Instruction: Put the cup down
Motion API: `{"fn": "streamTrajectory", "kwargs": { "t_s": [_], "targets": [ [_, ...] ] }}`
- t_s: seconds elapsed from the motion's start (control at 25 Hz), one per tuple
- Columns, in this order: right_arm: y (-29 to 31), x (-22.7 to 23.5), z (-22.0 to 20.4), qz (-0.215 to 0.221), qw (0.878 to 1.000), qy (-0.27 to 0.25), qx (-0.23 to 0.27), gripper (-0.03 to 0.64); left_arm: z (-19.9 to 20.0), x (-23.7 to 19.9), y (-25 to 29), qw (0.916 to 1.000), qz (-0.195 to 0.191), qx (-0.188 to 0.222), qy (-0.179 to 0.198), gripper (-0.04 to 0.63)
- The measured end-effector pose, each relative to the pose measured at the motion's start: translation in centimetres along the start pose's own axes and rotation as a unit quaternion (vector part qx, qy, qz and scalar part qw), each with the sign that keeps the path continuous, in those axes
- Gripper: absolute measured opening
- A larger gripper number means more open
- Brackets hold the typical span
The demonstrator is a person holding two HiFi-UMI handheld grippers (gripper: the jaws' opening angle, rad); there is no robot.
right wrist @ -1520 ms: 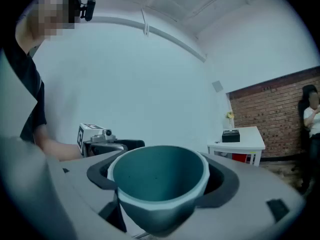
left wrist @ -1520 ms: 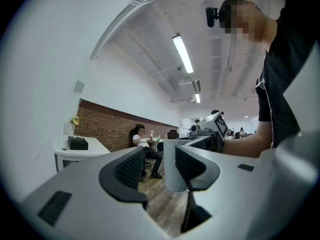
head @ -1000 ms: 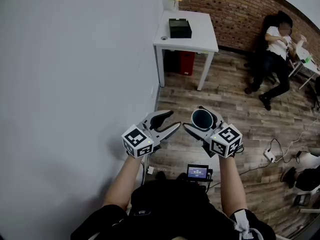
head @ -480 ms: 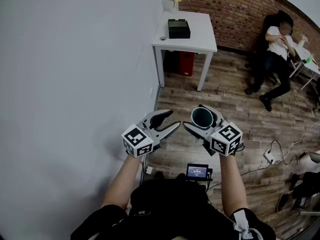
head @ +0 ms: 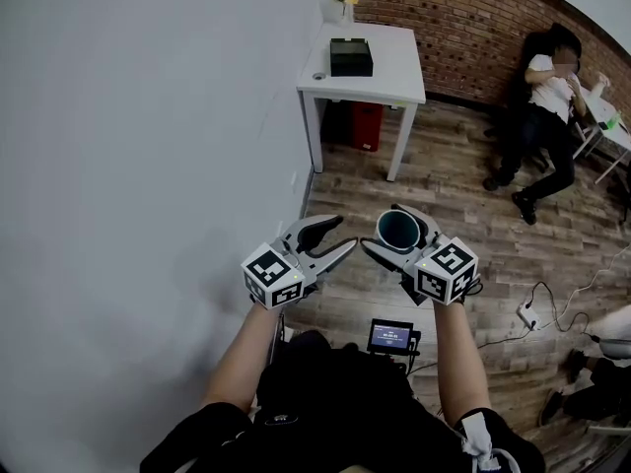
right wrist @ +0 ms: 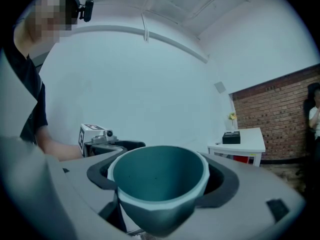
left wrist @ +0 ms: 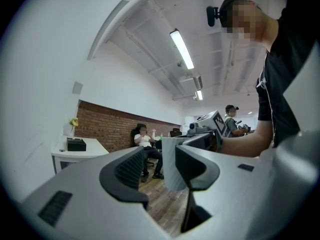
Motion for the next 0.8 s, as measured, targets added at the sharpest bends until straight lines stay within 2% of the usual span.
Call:
{"fn": "streamTrajectory", "kwargs": {
  "t_s": [0.44,0.8],
  "targets": [
    [0.7,1.6,-0.6,0.005,1.000,0.000,-0.007,0.430,-1.1,-0.9,1.3,1.0000,0.001,0.002,-0.009,0.202],
    [2.5,5.4,-0.1,-0.008,1.000,0.002,-0.008,0.430,-1.4,-4.9,3.8,0.9999,-0.004,0.004,-0.013,0.202]
  ]
}}
Point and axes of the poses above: the fingertips, and each gripper's own axes: y forward along the fingers, x to its right, z out of its top, the point moved 2 cm from there along -y, backward along the fingers, and after that the axes turned 1 degree about y, right-handed, at the moved point
